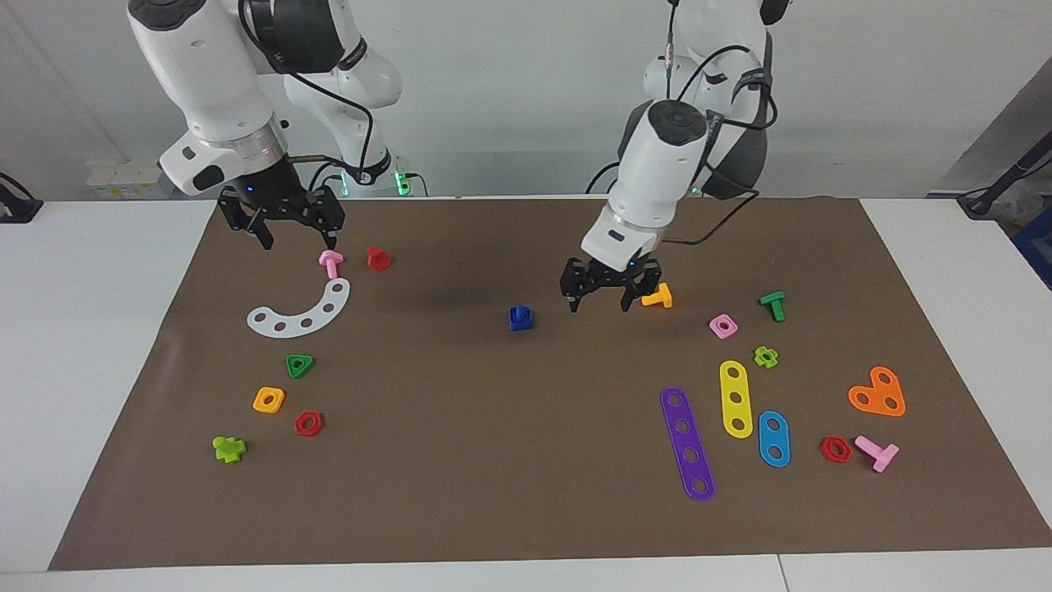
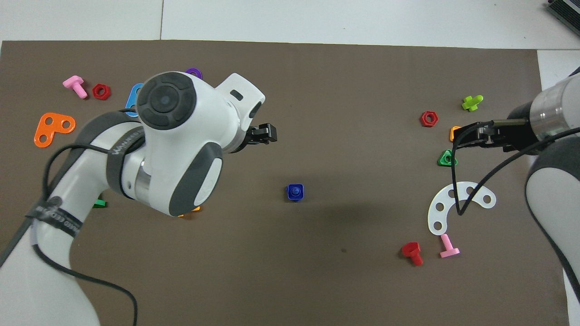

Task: Unscrew and place screws in storage area
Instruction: 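Reach the left gripper over the blue nut at the table centre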

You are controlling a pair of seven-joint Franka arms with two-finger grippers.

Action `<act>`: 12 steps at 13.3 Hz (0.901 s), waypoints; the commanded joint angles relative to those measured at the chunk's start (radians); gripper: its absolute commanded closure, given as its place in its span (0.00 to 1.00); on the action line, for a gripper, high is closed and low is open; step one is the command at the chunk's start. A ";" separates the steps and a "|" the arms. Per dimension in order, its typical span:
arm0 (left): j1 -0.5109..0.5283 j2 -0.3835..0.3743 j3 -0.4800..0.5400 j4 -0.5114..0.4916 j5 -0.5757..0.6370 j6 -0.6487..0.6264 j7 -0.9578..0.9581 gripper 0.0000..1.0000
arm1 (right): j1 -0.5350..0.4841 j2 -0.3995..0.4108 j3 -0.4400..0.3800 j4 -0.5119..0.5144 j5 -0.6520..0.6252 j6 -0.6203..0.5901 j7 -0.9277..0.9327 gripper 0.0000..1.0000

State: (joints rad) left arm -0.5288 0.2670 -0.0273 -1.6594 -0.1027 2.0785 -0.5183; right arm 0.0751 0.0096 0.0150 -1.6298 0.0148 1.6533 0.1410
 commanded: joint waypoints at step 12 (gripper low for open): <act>-0.238 0.144 0.018 -0.192 0.107 0.242 -0.031 0.17 | -0.012 -0.008 0.002 0.001 0.028 -0.012 -0.027 0.00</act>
State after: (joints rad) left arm -0.7486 0.4504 -0.0252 -1.7971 -0.0189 2.2978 -0.5446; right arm 0.0751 0.0096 0.0150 -1.6298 0.0148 1.6533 0.1410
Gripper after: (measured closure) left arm 0.106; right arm 0.000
